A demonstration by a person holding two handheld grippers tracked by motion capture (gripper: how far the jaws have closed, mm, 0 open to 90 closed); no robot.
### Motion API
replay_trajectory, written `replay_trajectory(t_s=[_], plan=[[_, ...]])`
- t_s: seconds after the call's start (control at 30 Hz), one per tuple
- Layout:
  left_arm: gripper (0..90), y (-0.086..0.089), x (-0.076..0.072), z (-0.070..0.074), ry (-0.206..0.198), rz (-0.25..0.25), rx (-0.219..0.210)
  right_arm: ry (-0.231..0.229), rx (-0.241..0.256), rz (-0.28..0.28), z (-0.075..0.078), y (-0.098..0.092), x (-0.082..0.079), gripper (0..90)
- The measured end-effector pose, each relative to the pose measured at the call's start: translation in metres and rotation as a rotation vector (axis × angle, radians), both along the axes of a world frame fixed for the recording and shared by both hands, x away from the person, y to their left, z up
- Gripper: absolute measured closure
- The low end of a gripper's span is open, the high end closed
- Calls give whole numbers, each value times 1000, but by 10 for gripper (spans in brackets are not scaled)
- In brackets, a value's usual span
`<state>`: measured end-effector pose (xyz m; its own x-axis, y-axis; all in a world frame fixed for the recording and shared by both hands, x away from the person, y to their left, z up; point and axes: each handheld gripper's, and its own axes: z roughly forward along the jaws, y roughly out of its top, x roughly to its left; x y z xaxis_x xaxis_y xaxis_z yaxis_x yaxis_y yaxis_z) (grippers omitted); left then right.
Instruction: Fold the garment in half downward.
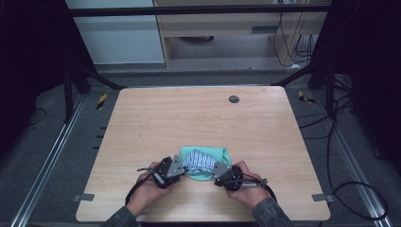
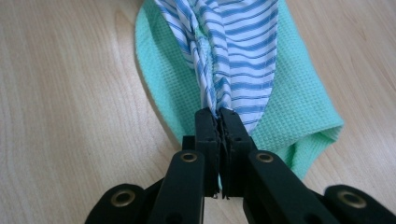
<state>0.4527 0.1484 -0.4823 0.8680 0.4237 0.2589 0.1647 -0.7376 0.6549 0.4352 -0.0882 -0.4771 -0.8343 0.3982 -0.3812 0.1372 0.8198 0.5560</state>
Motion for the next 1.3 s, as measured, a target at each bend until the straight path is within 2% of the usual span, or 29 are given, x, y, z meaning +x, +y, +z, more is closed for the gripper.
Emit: replay_trajectory(t_s=[0.3,0.8,0.83,0.9,0.97,1.0,1.1,1.3], plan=[[872,2,-2,-2,2,-21,28,14,-20,19,-4,1,-2,885],[873,3,-3,-6,22,-29,32,30,-26,24,-8,1,-2,885],[873,4,-3,-5,21,-33,46,32,-26,23,-8,1,-2,885],[869,4,-3,-6,35,-24,23,39,-23,19,-8,1,-2,882],[851,5,-3,-5,40,-20,20,44,-16,15,-7,0,-3,881],[823,8,-4,-4,45,-6,-8,45,-15,17,-7,-1,-3,865],[770,13,-7,-2,50,-1,-39,46,9,4,-5,-3,-5,833],[729,18,-16,1,54,-6,-54,60,21,-15,-5,-10,-9,714]])
